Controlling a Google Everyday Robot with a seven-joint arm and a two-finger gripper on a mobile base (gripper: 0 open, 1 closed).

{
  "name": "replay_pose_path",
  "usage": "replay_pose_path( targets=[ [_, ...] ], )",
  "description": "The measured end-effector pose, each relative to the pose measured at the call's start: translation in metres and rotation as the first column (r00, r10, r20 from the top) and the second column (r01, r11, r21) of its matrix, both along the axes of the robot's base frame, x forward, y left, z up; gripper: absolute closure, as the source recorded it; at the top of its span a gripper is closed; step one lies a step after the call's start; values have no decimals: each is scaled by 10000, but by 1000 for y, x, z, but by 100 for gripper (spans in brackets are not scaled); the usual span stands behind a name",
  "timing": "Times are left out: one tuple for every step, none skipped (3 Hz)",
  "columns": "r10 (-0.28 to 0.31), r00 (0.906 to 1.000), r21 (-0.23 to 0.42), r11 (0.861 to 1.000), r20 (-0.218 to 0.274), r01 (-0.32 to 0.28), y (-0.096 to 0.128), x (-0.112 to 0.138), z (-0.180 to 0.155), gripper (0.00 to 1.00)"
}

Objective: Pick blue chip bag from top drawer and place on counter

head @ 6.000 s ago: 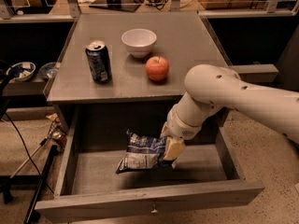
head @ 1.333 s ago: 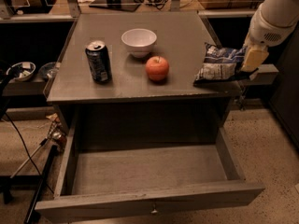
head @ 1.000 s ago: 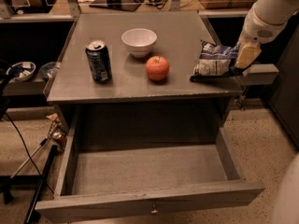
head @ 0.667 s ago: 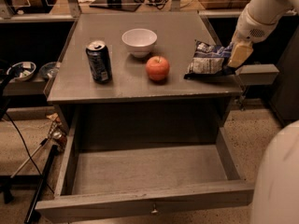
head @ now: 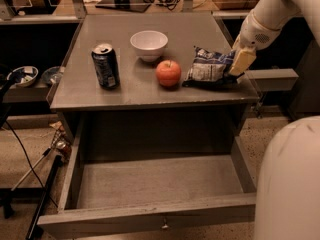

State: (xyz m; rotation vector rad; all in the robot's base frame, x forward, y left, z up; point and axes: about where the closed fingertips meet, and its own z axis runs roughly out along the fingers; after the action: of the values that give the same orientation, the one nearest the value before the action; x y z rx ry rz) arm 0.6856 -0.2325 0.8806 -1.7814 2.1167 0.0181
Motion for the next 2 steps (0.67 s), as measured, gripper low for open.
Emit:
replay_pose_path(
  targets=[
    [391,9988,352,9987,-288,-380,16,-4,-7,100],
    [396,9988,360,9986,-293,-385,17,-4,-7,81]
  ],
)
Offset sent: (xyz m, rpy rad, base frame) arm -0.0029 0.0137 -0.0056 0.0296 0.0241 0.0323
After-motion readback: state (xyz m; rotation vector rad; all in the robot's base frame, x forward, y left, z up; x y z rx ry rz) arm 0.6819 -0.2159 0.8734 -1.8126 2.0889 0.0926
